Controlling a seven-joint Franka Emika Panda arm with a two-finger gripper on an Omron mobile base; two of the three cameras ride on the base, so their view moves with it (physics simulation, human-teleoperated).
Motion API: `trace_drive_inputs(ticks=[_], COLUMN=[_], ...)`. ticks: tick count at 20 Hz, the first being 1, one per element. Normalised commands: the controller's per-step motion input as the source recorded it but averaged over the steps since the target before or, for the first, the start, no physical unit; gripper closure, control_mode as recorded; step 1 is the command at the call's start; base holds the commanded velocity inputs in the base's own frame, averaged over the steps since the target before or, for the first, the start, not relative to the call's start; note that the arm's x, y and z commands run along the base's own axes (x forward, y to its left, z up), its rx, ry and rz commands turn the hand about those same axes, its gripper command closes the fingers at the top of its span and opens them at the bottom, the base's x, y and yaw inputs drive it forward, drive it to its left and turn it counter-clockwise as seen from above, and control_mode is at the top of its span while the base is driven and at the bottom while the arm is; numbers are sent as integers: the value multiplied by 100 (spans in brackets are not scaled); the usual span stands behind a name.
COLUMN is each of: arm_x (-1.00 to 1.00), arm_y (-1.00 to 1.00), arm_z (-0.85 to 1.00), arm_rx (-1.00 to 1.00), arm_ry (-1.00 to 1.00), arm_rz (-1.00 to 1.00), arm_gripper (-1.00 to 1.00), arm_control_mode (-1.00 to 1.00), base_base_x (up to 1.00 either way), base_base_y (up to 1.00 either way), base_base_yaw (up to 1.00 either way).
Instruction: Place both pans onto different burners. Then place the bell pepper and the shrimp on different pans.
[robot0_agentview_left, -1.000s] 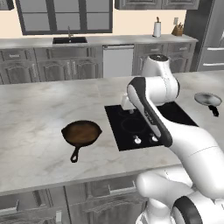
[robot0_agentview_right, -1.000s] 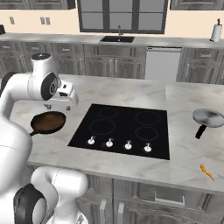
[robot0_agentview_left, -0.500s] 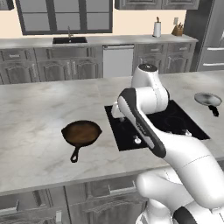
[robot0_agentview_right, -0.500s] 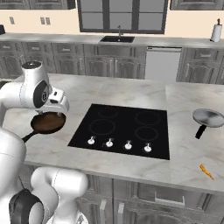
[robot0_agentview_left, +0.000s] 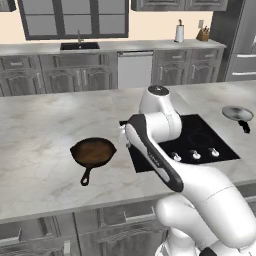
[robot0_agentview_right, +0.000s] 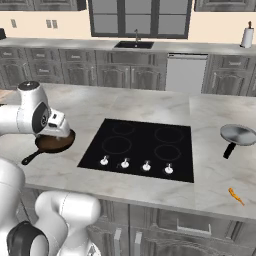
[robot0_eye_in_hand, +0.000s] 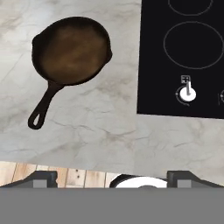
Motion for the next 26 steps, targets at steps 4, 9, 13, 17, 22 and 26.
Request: trace_drive_inputs(ticks=[4,9,13,17,22,26], arm_x=[-1,0,0,0,0,0], arm_y=[33,35,44,43,37,32], arm_z=[-26,-27,-24,-24,-32,-36], arm_rx=[3,2,1,2,2,1], arm_ry=[0,0,0,0,0,0], arm_rz=[0,0,0,0,0,0], arm_gripper=[-100,-100,-100,-100,-100,-100], arm_control_mode=[-100,-100,-100,-100,-100,-100], base_base_x=[0,0,0,0,0,0], base_base_y=[0,0,0,0,0,0], base_base_yaw=[0,0,0,0,0,0])
